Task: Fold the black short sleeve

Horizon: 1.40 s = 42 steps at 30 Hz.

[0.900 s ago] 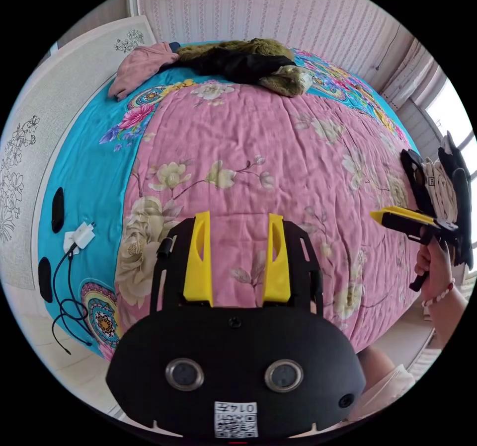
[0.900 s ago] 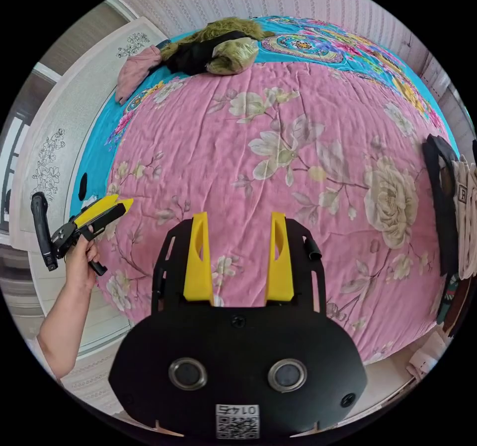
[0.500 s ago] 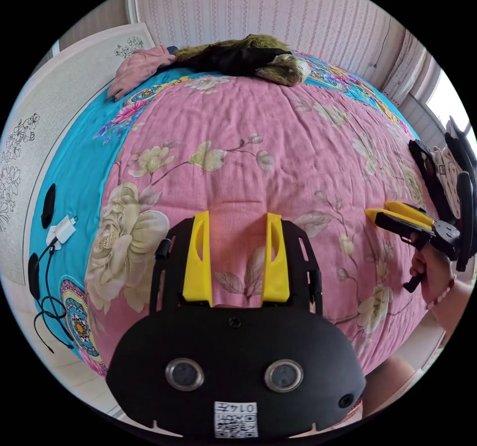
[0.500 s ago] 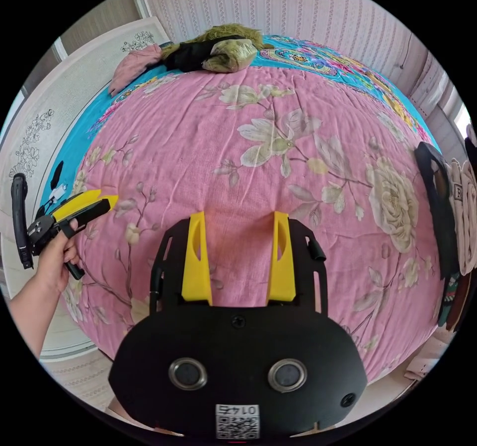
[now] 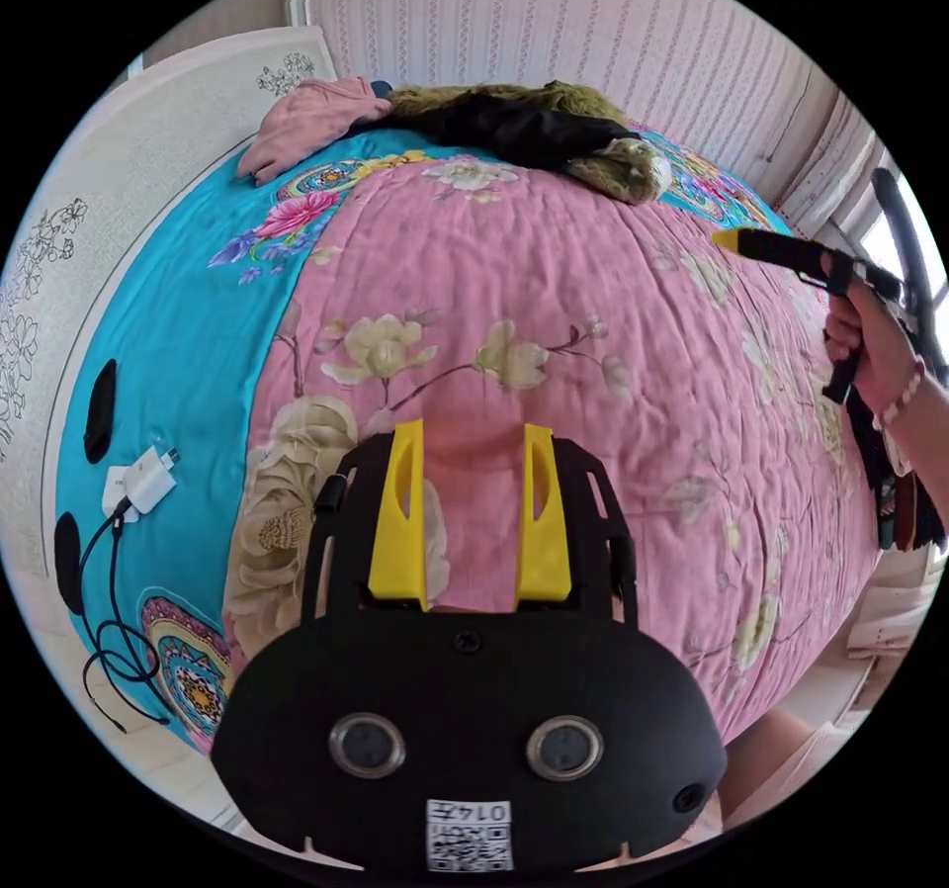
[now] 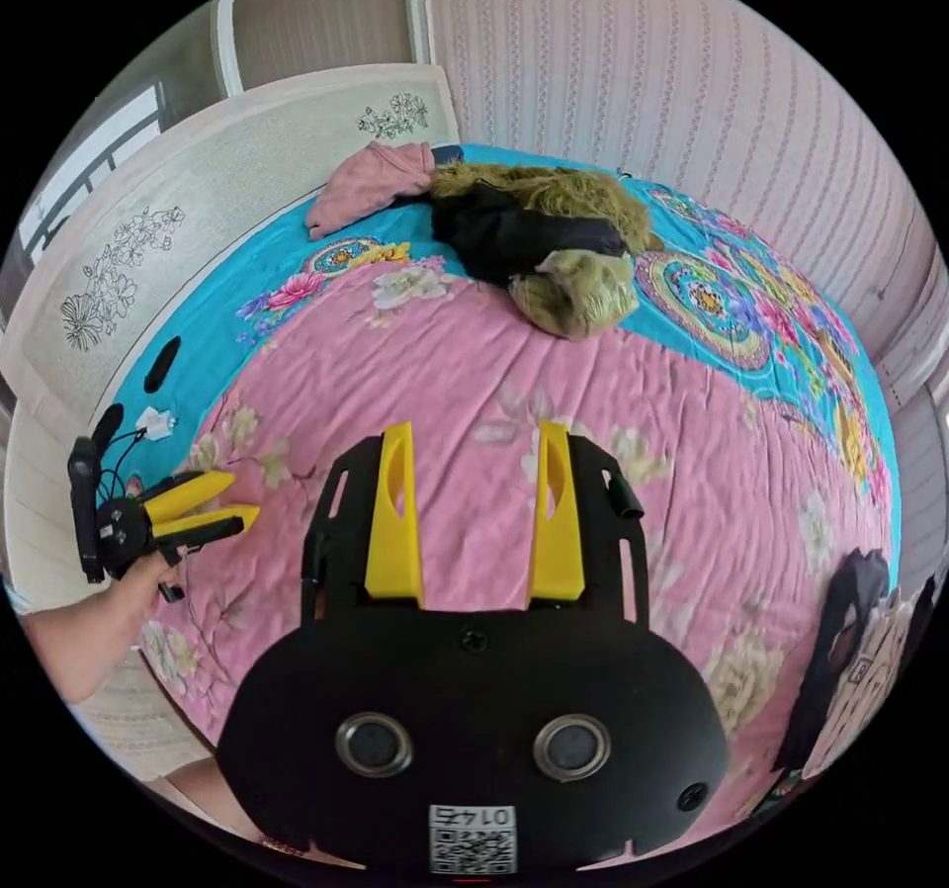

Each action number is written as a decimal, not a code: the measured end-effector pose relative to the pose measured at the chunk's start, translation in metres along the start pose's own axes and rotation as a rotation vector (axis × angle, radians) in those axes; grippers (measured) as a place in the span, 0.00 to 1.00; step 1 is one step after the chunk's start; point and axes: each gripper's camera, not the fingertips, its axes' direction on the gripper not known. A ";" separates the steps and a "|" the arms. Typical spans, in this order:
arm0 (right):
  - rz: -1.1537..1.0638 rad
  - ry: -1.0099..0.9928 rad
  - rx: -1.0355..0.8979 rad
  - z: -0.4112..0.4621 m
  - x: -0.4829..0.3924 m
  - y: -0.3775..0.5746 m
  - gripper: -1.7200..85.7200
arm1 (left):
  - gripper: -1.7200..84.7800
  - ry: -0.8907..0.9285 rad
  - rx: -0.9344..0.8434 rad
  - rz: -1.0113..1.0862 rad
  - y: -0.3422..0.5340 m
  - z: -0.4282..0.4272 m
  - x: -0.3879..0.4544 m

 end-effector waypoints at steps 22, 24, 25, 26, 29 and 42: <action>0.139 0.206 -0.122 0.086 0.057 -0.188 0.02 | 0.18 0.044 0.017 -0.008 -0.002 -0.080 -0.065; 0.125 0.153 -0.053 0.066 0.064 -0.182 0.02 | 0.18 0.038 0.015 -0.007 -0.001 -0.084 -0.065; 0.120 0.106 -0.009 0.048 0.068 -0.177 0.02 | 0.18 0.038 0.015 -0.008 -0.001 -0.087 -0.064; 0.107 0.040 0.042 0.028 0.072 -0.171 0.01 | 0.18 0.038 0.015 -0.009 -0.001 -0.088 -0.064; 0.041 -0.115 0.148 -0.033 0.082 -0.148 0.02 | 0.18 0.047 0.015 -0.016 0.001 -0.094 -0.063; 0.060 -0.308 0.148 -0.270 0.165 0.070 0.03 | 0.16 0.213 0.101 -0.030 0.042 -0.172 -0.015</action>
